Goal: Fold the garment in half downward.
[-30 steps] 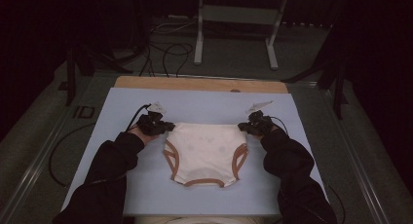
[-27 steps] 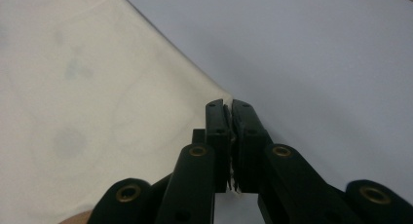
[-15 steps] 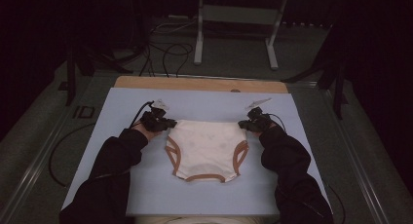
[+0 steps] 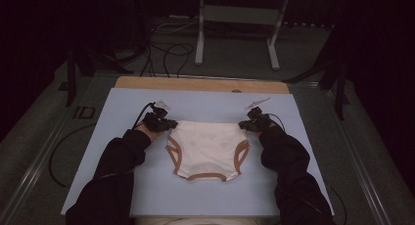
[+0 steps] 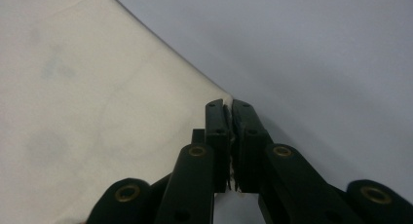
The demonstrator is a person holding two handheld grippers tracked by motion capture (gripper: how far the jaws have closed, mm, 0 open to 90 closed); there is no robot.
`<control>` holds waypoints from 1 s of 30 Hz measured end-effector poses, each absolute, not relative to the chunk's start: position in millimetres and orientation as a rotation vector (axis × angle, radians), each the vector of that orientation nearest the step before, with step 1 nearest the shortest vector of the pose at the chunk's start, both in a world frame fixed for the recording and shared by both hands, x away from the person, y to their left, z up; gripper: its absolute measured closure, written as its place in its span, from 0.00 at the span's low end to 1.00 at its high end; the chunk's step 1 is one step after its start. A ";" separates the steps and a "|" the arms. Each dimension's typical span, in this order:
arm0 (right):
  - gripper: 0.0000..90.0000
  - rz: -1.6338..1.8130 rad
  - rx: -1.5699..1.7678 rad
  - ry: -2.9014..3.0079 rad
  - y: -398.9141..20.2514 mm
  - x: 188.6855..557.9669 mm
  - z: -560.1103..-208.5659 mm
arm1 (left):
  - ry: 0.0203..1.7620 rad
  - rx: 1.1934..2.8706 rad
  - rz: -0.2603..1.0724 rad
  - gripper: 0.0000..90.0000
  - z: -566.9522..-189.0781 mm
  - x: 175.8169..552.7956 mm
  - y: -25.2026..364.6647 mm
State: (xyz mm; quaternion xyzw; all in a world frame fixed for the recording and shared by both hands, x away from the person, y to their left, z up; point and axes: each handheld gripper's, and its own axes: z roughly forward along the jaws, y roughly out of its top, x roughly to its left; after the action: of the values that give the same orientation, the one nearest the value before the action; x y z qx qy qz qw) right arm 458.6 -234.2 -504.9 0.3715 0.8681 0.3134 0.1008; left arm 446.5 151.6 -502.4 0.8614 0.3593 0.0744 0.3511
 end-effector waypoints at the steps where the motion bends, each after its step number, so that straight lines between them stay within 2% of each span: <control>1: 0.96 0.925 1.095 2.565 -233.8 459.3 -505.3 | 0.929 2.236 0.194 0.95 -502.7 446.9 151.6; 6: 0.96 0.917 1.098 2.569 -231.4 462.2 -505.2 | 0.943 2.243 0.183 0.95 -504.7 449.2 151.7; 8: 0.95 0.914 1.104 2.570 -231.3 462.7 -505.2 | 0.961 2.237 0.189 0.92 -505.3 449.6 151.8; 10: 0.88 0.915 1.117 2.561 -231.5 463.0 -504.9 | 0.957 2.236 0.214 0.79 -503.6 448.4 152.2; 13: 0.77 0.930 1.146 2.549 -232.0 462.9 -502.4 | 0.964 2.223 0.217 0.69 -498.6 447.2 154.1; 14: 0.77 0.930 1.146 2.549 -232.0 462.9 -502.4 | 0.964 2.223 0.217 0.67 -498.6 447.2 154.1; 15: 0.69 0.937 1.140 2.549 -231.6 461.8 -500.5 | 0.956 2.209 0.200 0.63 -495.6 446.5 155.3; 20: 0.49 0.969 1.145 2.539 -231.6 459.4 -493.8 | 0.956 2.218 0.183 0.51 -491.8 443.8 155.5; 22: 0.45 0.980 1.146 2.537 -232.0 458.8 -492.6 | 0.954 2.227 0.201 0.45 -491.2 442.7 155.1; 23: 0.37 0.987 1.150 2.539 -231.9 456.8 -489.8 | 0.938 2.232 0.193 0.42 -490.2 440.7 155.1; 27: 0.21 1.038 1.164 2.523 -233.5 452.5 -485.8 | 0.905 2.257 0.171 0.28 -487.7 436.0 153.8; 28: 0.21 1.038 1.164 2.523 -233.5 452.5 -485.8 | 0.905 2.257 0.171 0.23 -487.7 436.0 153.8; 29: 0.18 1.057 1.163 2.525 -233.7 451.0 -484.7 | 0.905 2.253 0.158 0.23 -486.9 434.9 153.3; 30: 0.16 1.077 1.153 2.518 -233.8 448.7 -483.5 | 0.896 2.254 0.147 0.17 -485.6 433.5 153.8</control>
State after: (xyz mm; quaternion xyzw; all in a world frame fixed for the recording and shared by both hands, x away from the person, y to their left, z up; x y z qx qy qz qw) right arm 448.7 -233.8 -483.5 0.3867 0.8443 0.3610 0.0850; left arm 433.5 153.8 -485.6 0.8695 0.3456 0.0566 0.3483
